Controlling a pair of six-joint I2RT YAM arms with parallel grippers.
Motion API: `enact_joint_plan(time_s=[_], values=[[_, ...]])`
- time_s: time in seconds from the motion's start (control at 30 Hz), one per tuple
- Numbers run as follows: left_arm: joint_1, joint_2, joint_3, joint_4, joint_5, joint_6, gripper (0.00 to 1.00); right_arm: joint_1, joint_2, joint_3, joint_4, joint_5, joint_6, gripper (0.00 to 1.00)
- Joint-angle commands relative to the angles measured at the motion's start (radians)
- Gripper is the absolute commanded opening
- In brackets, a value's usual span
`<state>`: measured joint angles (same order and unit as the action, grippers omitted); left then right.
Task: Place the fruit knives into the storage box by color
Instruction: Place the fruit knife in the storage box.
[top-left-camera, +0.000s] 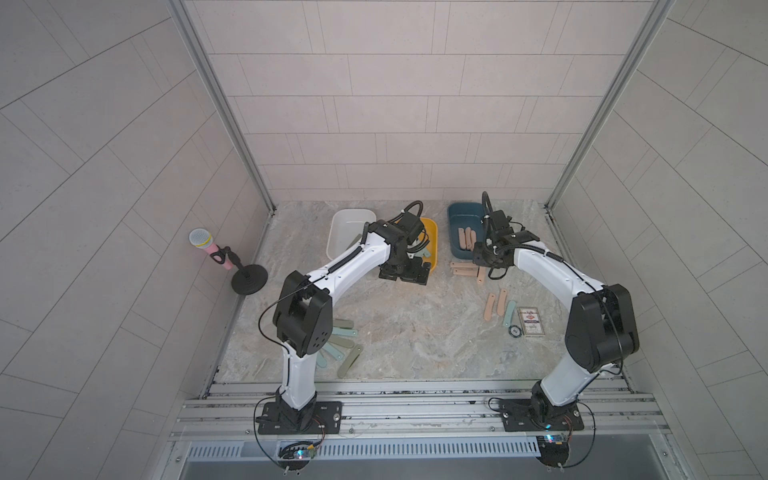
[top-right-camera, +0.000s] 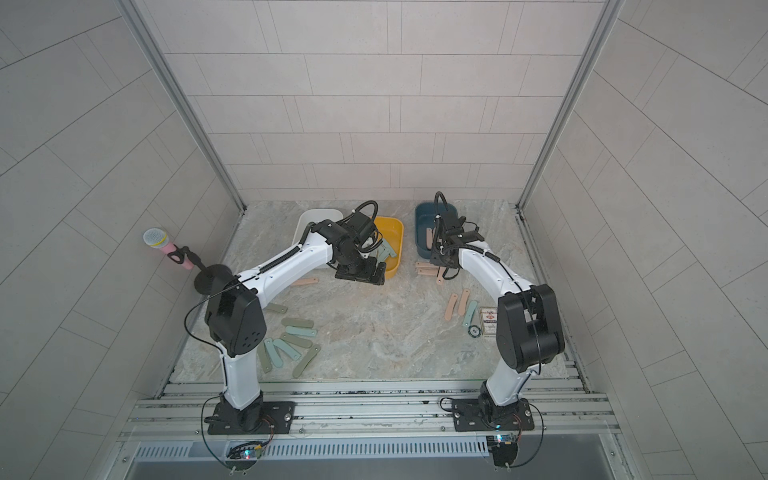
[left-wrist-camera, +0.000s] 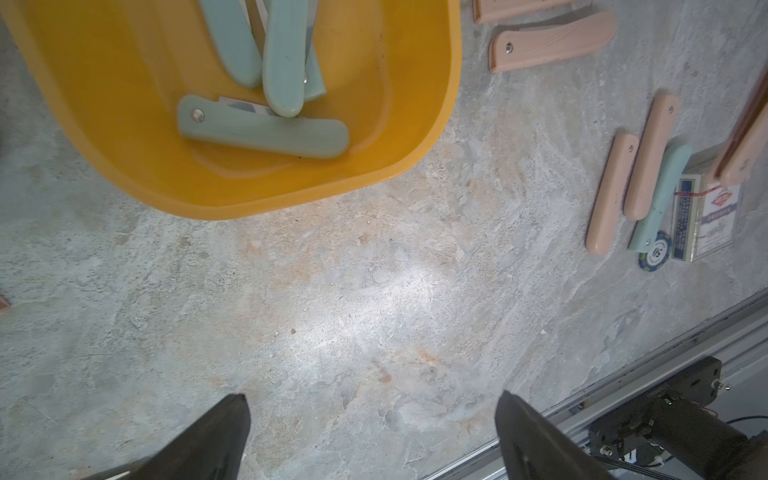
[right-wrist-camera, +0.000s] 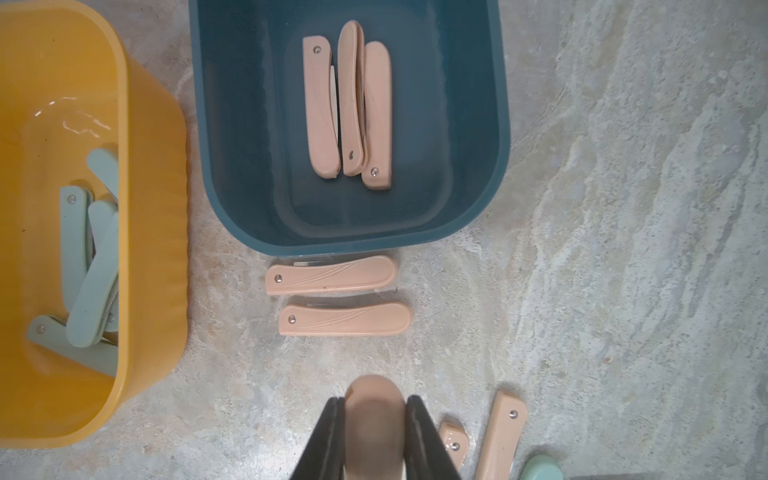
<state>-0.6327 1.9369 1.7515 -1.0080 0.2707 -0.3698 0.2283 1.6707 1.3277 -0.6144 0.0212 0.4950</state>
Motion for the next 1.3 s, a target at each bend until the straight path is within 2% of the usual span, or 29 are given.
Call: enact_joint_plan(time_s=[0.0, 0.53, 1.03, 1.27], values=[[0.015, 0.012, 0.038, -0.044, 0.01, -0.009, 1.0, -0.001, -0.036, 0.039, -0.03, 0.008, 0.005, 0.18], [0.051, 0.025, 0.082, -0.05, 0.03, -0.016, 1.0, -0.02, -0.002, 0.113, -0.033, 0.019, -0.008, 0.18], [0.103, 0.03, 0.085, -0.035, 0.048, 0.002, 1.0, -0.044, 0.196, 0.363, -0.06, 0.02, -0.031, 0.18], [0.109, 0.014, 0.043, -0.01, 0.047, -0.007, 1.0, -0.064, 0.297, 0.461, -0.04, 0.019, -0.044, 0.18]])
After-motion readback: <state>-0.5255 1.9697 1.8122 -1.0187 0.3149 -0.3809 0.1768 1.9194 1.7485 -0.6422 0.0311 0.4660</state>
